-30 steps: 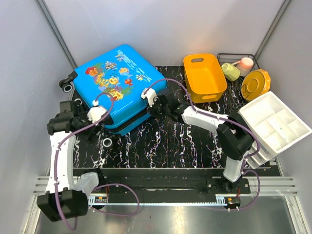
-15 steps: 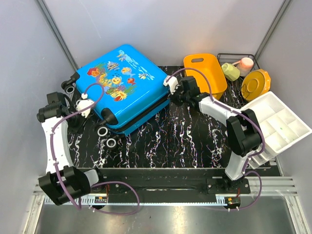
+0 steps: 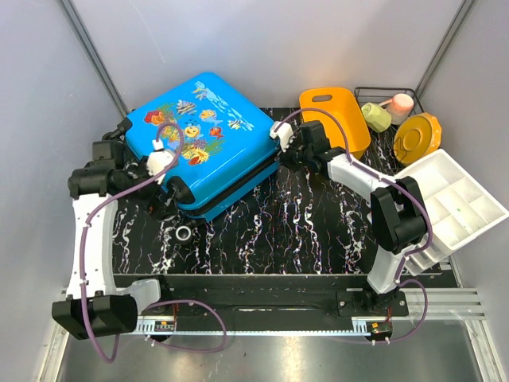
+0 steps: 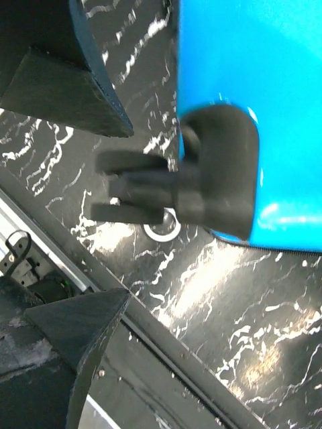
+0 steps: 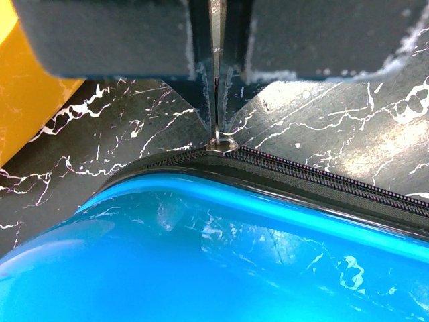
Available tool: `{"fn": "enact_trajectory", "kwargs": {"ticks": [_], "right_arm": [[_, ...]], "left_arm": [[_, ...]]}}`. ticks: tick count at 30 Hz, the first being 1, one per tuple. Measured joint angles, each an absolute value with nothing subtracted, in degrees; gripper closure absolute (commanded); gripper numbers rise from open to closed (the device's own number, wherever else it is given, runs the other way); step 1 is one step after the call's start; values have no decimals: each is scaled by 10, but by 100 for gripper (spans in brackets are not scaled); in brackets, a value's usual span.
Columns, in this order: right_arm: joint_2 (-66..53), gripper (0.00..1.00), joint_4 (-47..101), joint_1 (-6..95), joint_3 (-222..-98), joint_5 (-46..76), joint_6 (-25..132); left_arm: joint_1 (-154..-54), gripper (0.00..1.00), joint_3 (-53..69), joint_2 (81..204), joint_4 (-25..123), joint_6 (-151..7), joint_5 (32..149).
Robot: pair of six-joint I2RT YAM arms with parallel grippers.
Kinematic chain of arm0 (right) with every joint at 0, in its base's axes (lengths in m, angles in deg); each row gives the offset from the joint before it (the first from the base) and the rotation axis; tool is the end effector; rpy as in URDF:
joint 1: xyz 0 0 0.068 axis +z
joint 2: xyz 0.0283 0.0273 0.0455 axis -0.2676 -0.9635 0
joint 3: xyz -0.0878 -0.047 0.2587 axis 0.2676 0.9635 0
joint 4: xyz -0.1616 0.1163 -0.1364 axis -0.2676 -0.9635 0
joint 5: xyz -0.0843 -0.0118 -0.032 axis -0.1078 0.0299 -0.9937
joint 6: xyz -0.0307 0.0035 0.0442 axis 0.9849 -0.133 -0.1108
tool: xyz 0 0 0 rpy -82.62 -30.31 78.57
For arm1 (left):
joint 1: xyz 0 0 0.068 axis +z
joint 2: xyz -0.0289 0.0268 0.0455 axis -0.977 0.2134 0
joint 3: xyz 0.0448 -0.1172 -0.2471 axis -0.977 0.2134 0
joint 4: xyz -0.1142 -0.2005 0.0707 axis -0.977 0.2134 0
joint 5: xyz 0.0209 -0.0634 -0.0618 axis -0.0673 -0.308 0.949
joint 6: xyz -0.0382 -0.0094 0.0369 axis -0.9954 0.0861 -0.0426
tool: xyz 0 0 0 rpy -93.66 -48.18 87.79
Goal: Open, take out, and arrange the luggage
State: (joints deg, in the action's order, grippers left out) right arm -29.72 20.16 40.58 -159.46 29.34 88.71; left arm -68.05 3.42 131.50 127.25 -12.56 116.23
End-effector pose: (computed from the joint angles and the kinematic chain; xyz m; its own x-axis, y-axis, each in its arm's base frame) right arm 0.3533 0.1796 0.2537 -0.1603 -0.5626 -0.8111 -0.8380 0.5117 -0.1893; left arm 0.1570 0.0064 0.3690 -0.5213 0.5308 -0.6682 0.7223 0.6914 -0.0143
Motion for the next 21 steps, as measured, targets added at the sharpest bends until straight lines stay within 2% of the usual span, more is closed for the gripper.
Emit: {"fn": "enact_trajectory", "kwargs": {"ticks": [6, 10, 14, 17, 19, 21], "right_arm": [[-297, 100, 202, 405, -1595, 295, 887], [-297, 100, 202, 405, -1595, 295, 886], [-297, 100, 202, 405, -1595, 295, 886], [-297, 100, 202, 405, -1595, 295, 886], [-297, 100, 202, 405, -1595, 295, 885], [-297, 100, 202, 405, -1595, 295, 884]], "left_arm": [[-763, 6, 88, 1331, 1229, -197, 1120], [-773, 15, 125, 1342, 1186, -225, 1084], [-773, 6, 151, 1353, 1156, -240, 1032], [-773, 6, 154, 1357, 1140, -245, 1004], [-773, 10, 154, 1356, 1133, -247, 994], [-773, 29, 154, 1356, 1128, -248, 991]]}}
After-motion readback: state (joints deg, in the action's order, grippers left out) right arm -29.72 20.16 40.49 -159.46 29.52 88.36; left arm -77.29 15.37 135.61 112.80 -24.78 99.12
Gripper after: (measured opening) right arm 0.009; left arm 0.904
